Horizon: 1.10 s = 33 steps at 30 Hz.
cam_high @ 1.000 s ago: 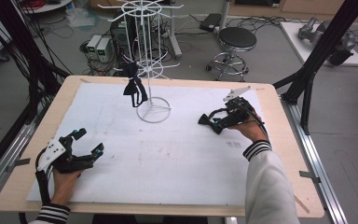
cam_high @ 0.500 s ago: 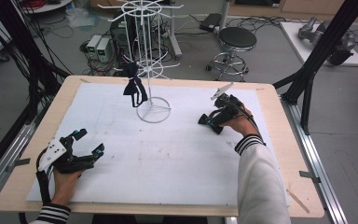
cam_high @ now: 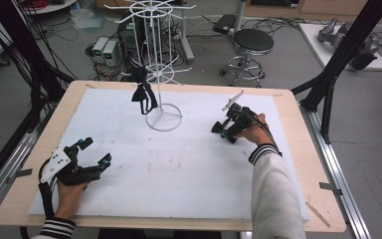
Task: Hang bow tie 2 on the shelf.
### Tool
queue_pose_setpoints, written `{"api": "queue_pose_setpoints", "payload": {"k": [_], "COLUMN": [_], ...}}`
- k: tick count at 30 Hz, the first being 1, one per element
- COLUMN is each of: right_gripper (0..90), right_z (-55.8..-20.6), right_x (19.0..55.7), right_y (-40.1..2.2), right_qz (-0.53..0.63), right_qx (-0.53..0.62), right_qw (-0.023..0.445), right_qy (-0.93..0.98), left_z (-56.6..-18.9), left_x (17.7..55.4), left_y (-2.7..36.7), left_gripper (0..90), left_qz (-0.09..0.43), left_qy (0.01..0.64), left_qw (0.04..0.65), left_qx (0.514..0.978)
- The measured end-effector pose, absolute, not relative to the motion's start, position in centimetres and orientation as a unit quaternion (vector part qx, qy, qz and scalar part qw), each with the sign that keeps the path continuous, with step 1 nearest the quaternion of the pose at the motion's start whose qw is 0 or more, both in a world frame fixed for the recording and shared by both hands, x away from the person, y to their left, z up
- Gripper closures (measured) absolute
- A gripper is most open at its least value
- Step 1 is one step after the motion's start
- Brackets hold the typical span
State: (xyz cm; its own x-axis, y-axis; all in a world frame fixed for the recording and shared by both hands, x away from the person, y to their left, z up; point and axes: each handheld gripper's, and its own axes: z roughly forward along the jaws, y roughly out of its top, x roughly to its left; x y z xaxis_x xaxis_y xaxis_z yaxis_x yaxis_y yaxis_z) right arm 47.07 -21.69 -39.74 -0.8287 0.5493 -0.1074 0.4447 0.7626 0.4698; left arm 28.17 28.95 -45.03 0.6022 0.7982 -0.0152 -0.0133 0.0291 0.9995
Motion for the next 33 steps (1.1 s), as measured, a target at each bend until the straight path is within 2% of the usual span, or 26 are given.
{"api": "queue_pose_setpoints", "payload": {"k": [16, 21, 25, 29, 33], "right_gripper": [44.8, 53.3, 55.5, 68.7, 74.2], "right_z": [-41.2, -41.3, -41.4, -41.4, -41.4], "right_x": [47.5, 47.6, 47.7, 47.6, 47.5], "right_y": [-20.7, -20.5, -20.5, -20.3, -20.1], "right_qz": [0.178, 0.175, 0.171, 0.170, 0.167], "right_qx": [0.268, 0.264, 0.270, 0.269, 0.265], "right_qw": [0.102, 0.110, 0.111, 0.107, 0.104], "right_qy": [0.941, 0.942, 0.941, 0.942, 0.944], "left_z": [-45.2, -45.2, -45.3, -45.3, -45.3], "left_x": [28.1, 28.1, 28.1, 28.1, 28.1], "left_y": [28.9, 28.9, 28.9, 28.9, 28.9], "left_gripper": [9.3, 9.3, 9.3, 9.3, 9.3], "left_qz": [0.318, 0.319, 0.318, 0.318, 0.318], "left_qy": [0.314, 0.315, 0.315, 0.315, 0.315], "left_qw": [0.644, 0.644, 0.645, 0.644, 0.644], "left_qx": [0.621, 0.620, 0.620, 0.620, 0.620]}}
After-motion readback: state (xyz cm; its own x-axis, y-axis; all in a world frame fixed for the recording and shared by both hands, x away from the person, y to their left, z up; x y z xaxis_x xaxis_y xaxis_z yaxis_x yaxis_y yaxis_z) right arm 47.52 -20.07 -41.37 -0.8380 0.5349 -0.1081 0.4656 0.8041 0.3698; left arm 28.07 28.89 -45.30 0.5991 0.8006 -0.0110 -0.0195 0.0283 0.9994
